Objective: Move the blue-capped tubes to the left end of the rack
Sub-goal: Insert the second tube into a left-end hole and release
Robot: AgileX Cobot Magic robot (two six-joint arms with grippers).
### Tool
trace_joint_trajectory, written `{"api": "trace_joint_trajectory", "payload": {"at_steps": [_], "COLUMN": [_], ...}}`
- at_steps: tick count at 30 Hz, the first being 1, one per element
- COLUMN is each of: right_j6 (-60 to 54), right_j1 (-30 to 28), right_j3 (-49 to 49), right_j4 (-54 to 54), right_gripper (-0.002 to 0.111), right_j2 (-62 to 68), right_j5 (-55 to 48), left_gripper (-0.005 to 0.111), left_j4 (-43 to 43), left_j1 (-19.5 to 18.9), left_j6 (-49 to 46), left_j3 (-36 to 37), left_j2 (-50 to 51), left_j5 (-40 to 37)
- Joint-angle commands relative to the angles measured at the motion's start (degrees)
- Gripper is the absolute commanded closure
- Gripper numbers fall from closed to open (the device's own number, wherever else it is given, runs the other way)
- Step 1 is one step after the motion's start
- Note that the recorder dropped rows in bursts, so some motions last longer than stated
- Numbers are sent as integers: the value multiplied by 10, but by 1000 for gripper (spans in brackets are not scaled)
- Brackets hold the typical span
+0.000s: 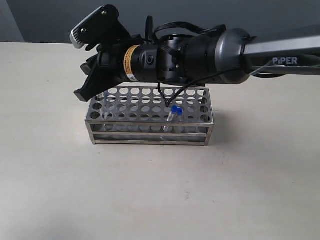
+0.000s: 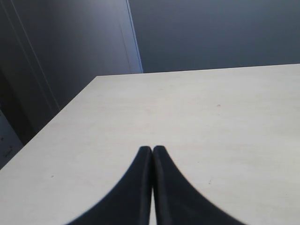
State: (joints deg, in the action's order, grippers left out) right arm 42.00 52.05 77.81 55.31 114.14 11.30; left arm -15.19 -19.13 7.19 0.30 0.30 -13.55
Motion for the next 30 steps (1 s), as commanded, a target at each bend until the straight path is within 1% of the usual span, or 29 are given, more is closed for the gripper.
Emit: {"api": "trace_joint_trajectory", "payload": {"at_steps": [1,9,12,14,16,23,27,30], "right_j6": [5,17,17,17,17,17,17,14], "right_j1": [0,0,0,0,0,0,0,0], "right_j3": [2,2,2,2,2,2,2,2], "right_j4": [3,3,3,3,3,2,-3,2], "right_gripper": [108,107,97,86,79,78,72,72], "right_j2": [14,32,38,40,42,23,-23,-72], "right_j5": [-4,-2,8,16,16,9,-45,-113], "left_gripper": [106,106,106,106,106,106,106,106], "left_j4": [0,0,0,0,0,0,0,0], "left_j1": [4,4,4,4,4,4,4,4], "left_j6": [1,1,1,1,1,1,1,1], "left_j3": [-3,-3,-3,-3,-3,-3,-3,-3], "left_j2": [-3,-3,-3,-3,-3,-3,-3,-3], "left_j5": [1,1,1,1,1,1,1,1]}}
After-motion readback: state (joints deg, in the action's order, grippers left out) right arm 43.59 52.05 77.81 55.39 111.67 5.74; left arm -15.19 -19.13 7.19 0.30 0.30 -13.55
